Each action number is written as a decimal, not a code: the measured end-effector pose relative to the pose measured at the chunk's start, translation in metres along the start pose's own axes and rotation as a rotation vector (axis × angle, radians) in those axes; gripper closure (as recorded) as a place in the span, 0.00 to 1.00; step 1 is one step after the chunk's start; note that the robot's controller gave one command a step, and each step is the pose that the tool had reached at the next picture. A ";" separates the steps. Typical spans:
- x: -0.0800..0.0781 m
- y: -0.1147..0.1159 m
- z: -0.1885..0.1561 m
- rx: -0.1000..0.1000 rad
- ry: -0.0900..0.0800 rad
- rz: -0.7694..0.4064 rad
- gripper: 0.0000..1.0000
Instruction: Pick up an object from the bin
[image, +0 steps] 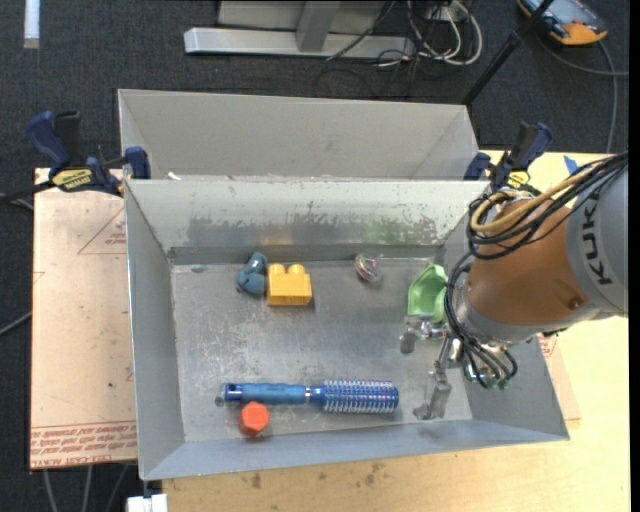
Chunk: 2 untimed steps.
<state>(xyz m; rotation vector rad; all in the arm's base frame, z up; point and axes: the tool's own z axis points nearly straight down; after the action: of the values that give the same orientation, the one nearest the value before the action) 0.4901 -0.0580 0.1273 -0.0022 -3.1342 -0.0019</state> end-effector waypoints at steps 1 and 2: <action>-0.005 0.056 0.060 -0.002 -0.004 0.107 0.00; -0.064 0.102 0.057 0.001 -0.012 -0.473 0.00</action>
Offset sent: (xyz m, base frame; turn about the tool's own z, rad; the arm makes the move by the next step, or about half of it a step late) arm 0.0051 0.0523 -0.0573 0.1116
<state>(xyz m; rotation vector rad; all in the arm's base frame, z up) 0.5536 0.0444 0.0703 0.7343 -3.0593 -0.0024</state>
